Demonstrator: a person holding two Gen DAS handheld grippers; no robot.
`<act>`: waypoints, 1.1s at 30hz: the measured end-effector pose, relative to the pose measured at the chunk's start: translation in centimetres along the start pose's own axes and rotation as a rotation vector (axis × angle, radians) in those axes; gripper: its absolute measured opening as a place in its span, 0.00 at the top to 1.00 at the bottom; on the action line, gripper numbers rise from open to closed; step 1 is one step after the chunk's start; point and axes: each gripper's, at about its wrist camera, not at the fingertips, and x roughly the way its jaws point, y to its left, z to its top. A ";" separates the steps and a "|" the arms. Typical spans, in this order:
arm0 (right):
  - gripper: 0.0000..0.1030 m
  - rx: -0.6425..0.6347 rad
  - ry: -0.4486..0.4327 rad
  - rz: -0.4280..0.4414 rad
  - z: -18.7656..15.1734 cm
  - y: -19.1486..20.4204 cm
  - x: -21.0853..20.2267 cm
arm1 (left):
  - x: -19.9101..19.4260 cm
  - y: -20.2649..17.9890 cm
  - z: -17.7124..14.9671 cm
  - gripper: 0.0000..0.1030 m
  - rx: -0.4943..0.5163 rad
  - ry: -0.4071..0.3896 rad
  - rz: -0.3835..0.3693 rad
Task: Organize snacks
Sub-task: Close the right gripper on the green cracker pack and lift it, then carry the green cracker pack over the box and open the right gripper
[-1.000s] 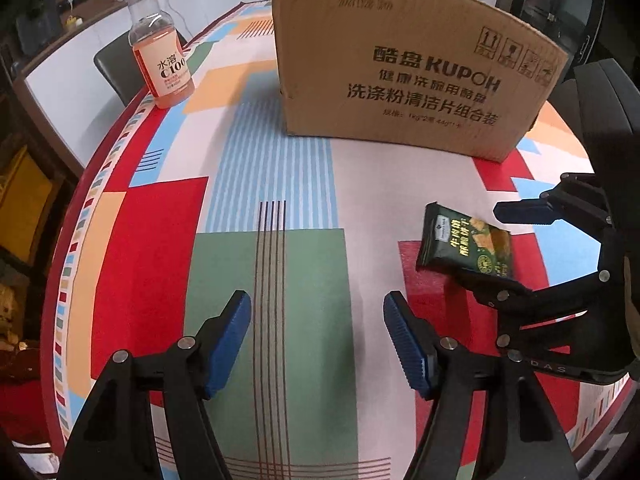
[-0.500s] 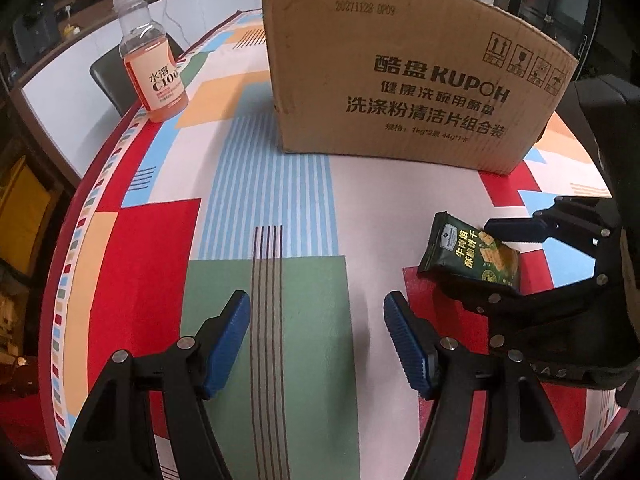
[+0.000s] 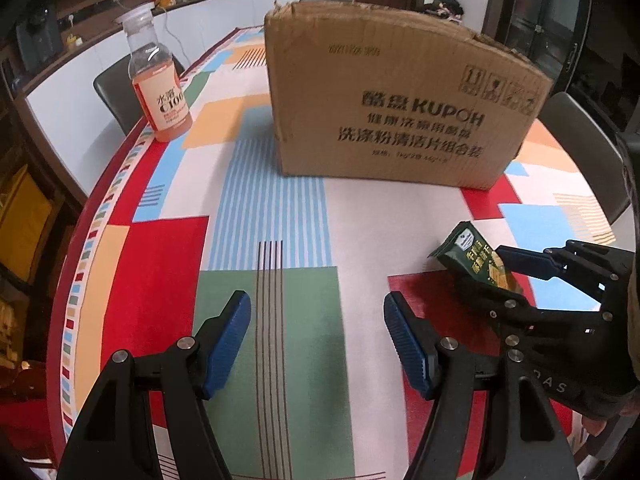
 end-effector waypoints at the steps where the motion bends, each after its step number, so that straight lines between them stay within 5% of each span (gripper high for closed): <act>1: 0.56 0.012 -0.012 -0.002 0.0 0.0 -0.5 | -0.5 -0.1 0.1 0.34 0.001 -0.012 -0.005; 10: 0.56 0.138 -0.137 0.006 0.5 -0.7 -5.2 | -4.5 -0.4 1.8 0.33 0.023 -0.129 -0.038; 33: 0.56 0.146 -0.427 -0.108 7.8 -1.3 -12.2 | -11.0 0.1 9.5 0.15 0.066 -0.415 0.024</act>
